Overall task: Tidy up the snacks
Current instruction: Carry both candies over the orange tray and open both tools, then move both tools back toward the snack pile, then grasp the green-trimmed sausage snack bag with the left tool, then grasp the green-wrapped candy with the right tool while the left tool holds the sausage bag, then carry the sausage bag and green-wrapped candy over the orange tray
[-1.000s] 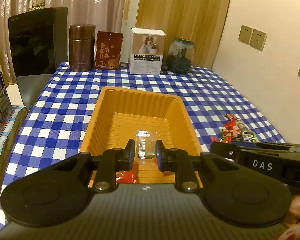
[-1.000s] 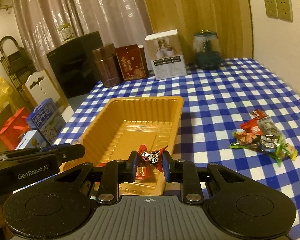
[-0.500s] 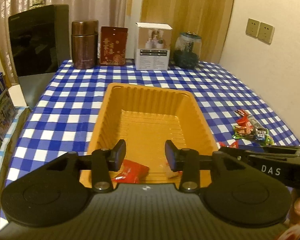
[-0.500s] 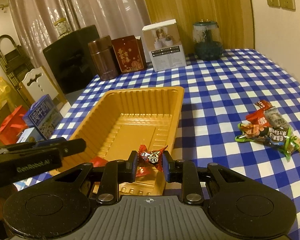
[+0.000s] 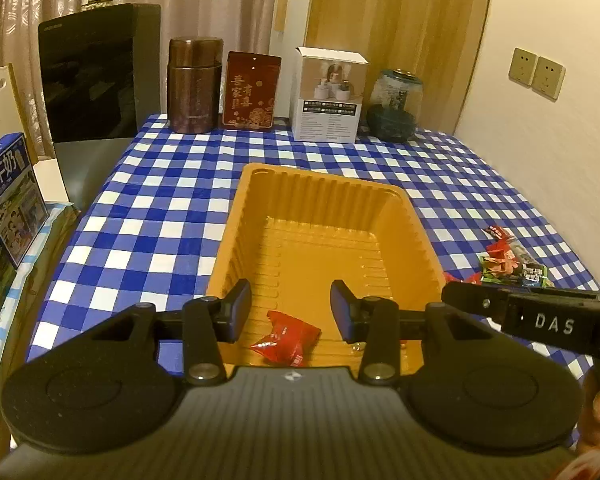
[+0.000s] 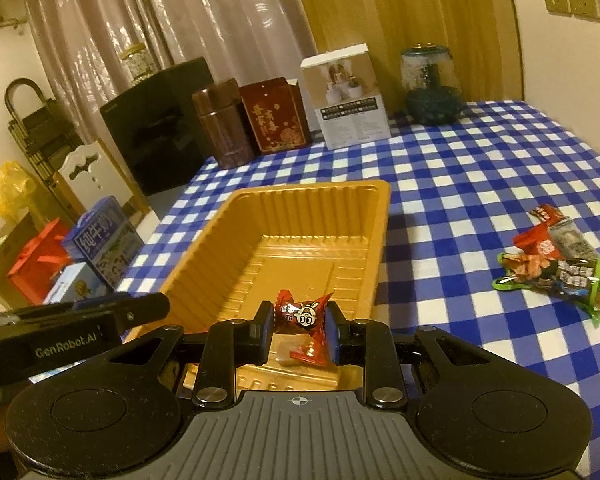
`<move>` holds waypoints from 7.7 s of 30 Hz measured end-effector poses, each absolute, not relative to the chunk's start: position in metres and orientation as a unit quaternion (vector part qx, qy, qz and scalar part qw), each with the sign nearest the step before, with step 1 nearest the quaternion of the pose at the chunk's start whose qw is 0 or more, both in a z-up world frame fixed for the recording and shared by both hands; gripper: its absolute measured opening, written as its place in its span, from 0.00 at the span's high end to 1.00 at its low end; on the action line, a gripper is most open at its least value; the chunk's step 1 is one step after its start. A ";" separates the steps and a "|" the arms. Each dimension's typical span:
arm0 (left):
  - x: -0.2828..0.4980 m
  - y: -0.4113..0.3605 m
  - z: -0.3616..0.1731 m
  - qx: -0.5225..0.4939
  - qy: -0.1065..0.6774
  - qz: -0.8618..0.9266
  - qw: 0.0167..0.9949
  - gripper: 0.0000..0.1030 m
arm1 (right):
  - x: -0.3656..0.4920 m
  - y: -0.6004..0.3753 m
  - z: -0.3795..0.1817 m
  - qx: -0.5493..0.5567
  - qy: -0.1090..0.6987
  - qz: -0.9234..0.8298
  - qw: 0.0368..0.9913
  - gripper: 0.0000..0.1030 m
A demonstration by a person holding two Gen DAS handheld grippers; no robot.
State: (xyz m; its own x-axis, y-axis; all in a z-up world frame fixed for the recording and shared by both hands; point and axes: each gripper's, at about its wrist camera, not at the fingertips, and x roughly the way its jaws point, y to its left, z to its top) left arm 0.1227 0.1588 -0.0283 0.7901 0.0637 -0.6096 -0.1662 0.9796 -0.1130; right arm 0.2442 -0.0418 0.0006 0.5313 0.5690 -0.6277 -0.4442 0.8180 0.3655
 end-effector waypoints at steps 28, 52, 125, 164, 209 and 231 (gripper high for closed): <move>0.112 0.119 -0.014 -0.089 0.313 0.037 0.945 0.57 | 0.209 -0.131 0.004 0.118 0.387 0.199 0.893 0.30; 0.149 -0.004 -0.016 0.033 0.333 -0.110 0.936 0.44 | 0.212 -0.237 0.005 0.110 0.382 0.121 0.910 0.29; 0.284 -0.101 -0.100 0.208 0.460 -0.292 0.812 0.62 | 0.341 -0.250 -0.074 0.054 0.432 0.173 0.883 0.54; 0.249 -0.095 -0.115 0.081 0.432 -0.205 0.875 0.69 | 0.326 -0.242 -0.077 0.014 0.450 0.151 0.880 0.66; 0.093 -0.023 -0.034 -0.035 0.358 -0.093 0.928 0.75 | 0.185 -0.199 0.005 0.022 0.395 0.152 0.906 0.75; 0.058 0.063 -0.004 -0.069 0.333 -0.011 0.940 0.75 | 0.165 -0.118 0.036 -0.005 0.366 0.237 0.900 0.75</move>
State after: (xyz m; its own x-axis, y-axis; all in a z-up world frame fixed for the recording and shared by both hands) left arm 0.0585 0.0629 -0.0044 0.7780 -0.0658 -0.6248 -0.0256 0.9903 -0.1362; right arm 0.1653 -0.1182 0.0360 0.6201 0.4220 -0.6613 -0.4300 0.8879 0.1634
